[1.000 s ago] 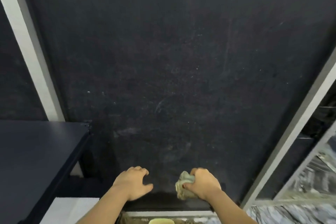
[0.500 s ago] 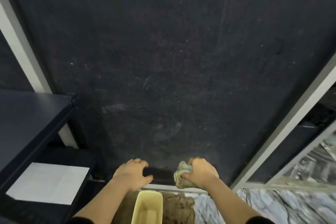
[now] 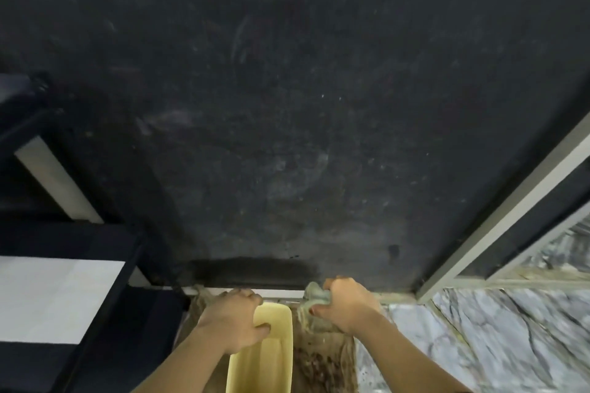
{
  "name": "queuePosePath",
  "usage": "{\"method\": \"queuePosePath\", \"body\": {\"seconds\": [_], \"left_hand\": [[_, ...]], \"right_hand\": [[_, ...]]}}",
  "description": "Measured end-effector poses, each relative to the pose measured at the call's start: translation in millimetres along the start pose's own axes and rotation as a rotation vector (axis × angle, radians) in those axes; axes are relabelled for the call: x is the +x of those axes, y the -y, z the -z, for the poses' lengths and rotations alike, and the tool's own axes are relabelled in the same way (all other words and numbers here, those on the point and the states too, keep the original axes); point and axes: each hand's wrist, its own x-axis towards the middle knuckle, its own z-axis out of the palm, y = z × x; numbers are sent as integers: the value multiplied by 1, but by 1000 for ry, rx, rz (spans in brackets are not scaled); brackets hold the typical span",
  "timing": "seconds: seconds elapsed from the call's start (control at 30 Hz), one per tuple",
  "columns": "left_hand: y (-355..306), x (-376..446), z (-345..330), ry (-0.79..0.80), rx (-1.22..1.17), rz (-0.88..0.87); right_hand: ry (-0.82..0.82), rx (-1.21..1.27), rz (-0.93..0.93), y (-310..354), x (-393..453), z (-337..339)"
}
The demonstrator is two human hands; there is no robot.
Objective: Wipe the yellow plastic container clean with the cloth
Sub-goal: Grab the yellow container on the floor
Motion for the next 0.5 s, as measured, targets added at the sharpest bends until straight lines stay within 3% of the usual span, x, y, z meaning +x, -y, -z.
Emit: {"method": "queuePosePath", "body": {"seconds": [0.5], "left_hand": [[38, 156, -233, -14, 15, -37]], "right_hand": [[-106, -55, -42, -99, 129, -255]]}}
